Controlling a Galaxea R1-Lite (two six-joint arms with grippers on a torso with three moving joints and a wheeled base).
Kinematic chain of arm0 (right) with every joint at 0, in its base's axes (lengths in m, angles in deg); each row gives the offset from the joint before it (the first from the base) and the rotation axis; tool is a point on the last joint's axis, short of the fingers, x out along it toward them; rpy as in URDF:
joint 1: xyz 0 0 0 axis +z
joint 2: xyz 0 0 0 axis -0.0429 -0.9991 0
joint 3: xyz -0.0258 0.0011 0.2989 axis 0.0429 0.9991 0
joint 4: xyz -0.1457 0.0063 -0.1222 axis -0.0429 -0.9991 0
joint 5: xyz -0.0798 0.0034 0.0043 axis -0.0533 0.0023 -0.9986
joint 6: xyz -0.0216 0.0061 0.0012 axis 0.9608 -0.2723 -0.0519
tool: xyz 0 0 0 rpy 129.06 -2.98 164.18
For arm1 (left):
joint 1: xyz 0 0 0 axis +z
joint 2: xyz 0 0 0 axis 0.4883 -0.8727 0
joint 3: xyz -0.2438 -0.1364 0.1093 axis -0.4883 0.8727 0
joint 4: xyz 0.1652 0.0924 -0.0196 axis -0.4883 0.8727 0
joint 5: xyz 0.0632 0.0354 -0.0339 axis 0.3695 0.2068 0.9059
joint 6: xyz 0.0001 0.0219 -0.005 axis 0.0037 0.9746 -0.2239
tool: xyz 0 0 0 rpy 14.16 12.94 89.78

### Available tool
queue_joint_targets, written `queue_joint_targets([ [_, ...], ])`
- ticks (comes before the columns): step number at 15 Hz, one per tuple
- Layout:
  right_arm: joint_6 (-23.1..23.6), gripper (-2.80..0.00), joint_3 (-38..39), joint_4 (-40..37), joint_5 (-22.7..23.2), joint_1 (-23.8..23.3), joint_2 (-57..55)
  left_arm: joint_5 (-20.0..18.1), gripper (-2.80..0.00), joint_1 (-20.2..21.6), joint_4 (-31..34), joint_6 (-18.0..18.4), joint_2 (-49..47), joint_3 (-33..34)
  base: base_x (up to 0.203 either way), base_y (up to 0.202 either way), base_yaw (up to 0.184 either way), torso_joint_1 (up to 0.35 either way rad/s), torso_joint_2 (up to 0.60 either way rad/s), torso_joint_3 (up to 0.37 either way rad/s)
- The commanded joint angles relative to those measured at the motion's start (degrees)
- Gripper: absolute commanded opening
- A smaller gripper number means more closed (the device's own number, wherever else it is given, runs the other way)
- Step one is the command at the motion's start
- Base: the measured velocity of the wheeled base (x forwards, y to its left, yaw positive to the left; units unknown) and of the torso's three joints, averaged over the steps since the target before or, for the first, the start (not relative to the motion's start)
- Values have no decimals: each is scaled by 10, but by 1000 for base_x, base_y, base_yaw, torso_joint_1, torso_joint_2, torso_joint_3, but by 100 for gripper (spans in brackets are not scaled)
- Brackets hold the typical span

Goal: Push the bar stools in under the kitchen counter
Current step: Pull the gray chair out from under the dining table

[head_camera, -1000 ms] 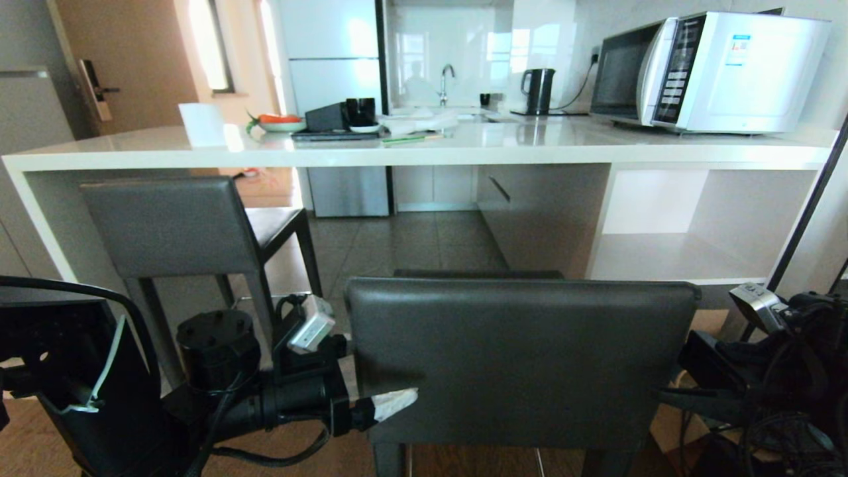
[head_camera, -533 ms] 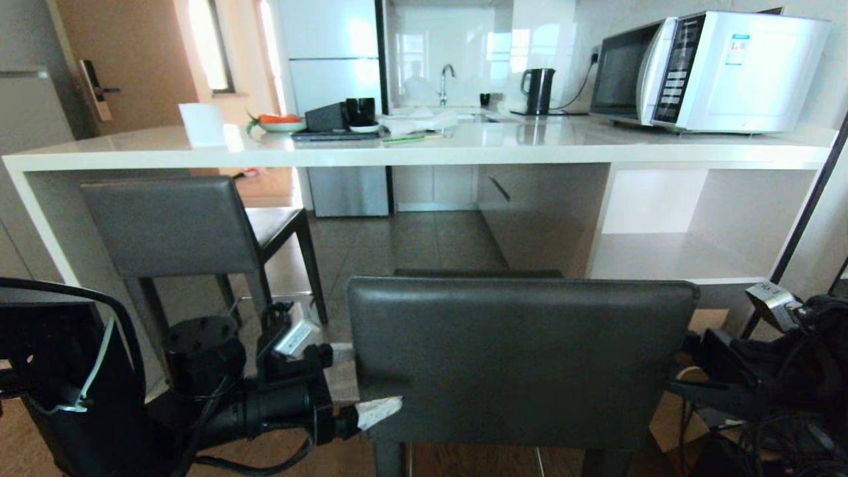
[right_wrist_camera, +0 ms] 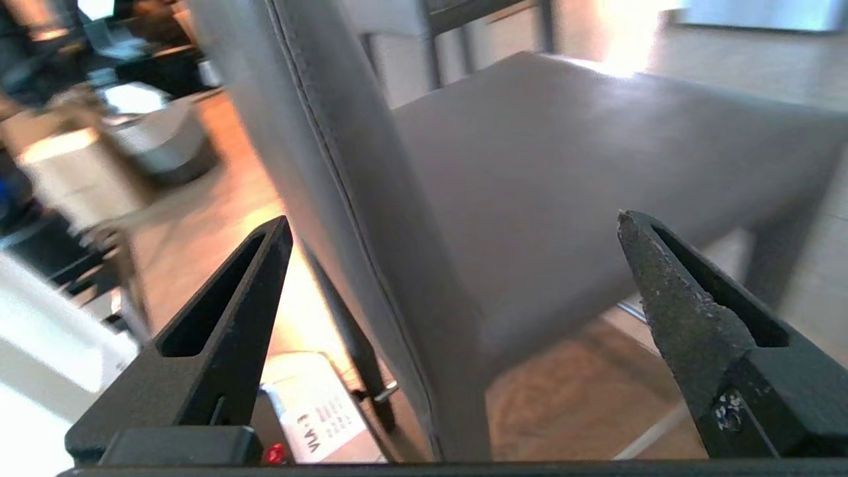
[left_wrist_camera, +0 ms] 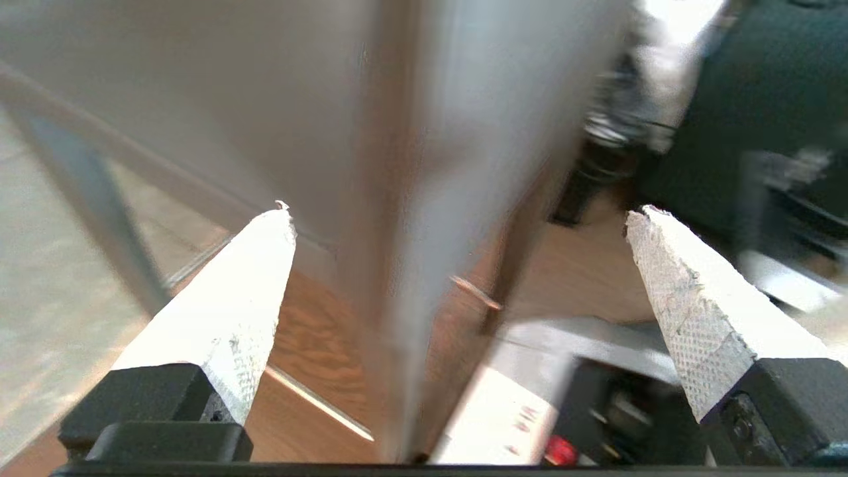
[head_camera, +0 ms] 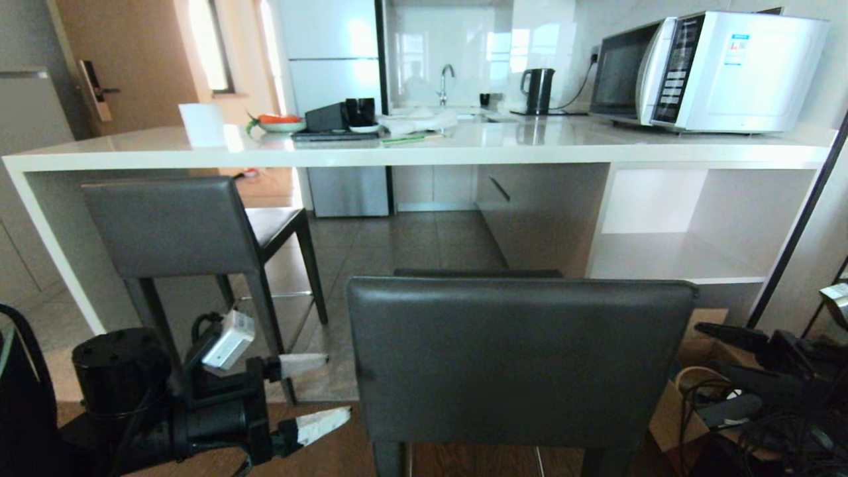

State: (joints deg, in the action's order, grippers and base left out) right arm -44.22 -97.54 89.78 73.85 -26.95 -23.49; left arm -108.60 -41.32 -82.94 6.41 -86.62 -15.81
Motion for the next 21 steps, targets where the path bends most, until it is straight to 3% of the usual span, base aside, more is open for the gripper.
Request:
queue_joint_targets([
  [1, -1, 0, 26, 4, 5, -25, 46, -25, 0, 19, -5, -1, 59, 33, 0, 0, 0, 0, 0, 0],
  [4, -10, 0, 79, 3, 5, -61, 126, -61, 0, 54, -5, -1, 138, 70, 0, 0, 0, 0, 0, 0],
  [7, -26, 0, 108, -1, 5, -173, 244, -39, 0, 93, -5, -26, 248, 79, 0, 0, 0, 0, 0, 0],
  [9, -66, 0, 115, -14, 5, -258, 330, -17, 0, 120, -5, -94, 323, 70, 0, 0, 0, 0, 0, 0],
  [12, -119, 0, 112, -97, 5, -303, 404, -3, 0, 139, -5, -228, 409, 58, 0, 0, 0, 0, 0, 0],
  [14, -122, 0, 102, -121, 5, -277, 402, -2, 0, 142, -5, -270, 433, 47, 0, 0, 0, 0, 0, 0],
  [17, -123, 0, 59, -175, 5, -165, 402, 0, 0, 148, 0, -369, 471, -14, 0, 0, 0, 0, 0, 0],
  [18, -123, 0, 38, -190, 5, -114, 403, 1, 0, 166, 44, -389, 490, -37, 0, 0, 0, 0, 0, 0],
  [21, -123, 0, -23, -207, 5, 52, 407, -4, 0, 250, 268, -400, 565, -97, 0, 0, 0, 0, 0, 0],
])
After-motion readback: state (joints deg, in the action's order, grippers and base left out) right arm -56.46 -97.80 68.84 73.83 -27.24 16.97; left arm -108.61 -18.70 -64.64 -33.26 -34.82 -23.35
